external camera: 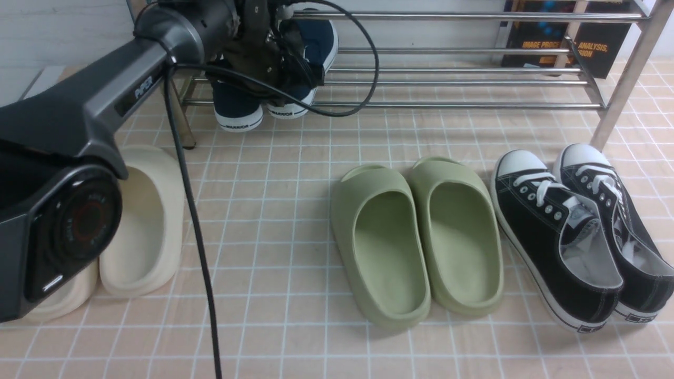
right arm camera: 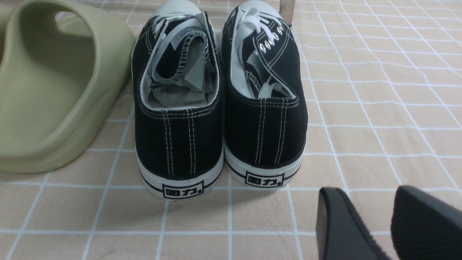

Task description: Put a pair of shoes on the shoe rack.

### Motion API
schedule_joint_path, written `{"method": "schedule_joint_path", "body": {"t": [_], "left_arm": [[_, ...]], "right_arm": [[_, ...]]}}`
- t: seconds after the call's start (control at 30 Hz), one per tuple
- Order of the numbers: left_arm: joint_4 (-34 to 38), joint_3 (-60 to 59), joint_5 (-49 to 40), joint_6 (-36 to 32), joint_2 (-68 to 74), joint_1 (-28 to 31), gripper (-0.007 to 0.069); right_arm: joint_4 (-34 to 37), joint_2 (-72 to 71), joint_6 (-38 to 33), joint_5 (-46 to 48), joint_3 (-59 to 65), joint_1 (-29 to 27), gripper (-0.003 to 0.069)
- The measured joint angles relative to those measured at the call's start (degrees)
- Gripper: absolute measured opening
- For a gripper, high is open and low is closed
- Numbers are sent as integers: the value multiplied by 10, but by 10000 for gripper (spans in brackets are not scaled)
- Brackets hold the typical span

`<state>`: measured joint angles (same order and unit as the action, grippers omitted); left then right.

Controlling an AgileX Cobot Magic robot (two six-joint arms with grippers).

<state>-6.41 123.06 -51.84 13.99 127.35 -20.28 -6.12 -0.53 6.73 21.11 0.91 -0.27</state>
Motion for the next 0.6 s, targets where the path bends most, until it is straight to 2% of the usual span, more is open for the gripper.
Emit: {"method": "schedule_joint_path", "body": {"t": [0.27, 0.4, 0.6], "left_arm": [[-5, 1, -121, -74, -133, 0, 11], [-12, 0, -183, -100, -254, 0, 15], [-17, -71, -189, -100, -365, 0, 20]], "right_arm": [[0, 0, 0, 0, 0, 0, 237], [0, 0, 0, 0, 0, 0, 237], [0, 0, 0, 0, 0, 0, 237]]}}
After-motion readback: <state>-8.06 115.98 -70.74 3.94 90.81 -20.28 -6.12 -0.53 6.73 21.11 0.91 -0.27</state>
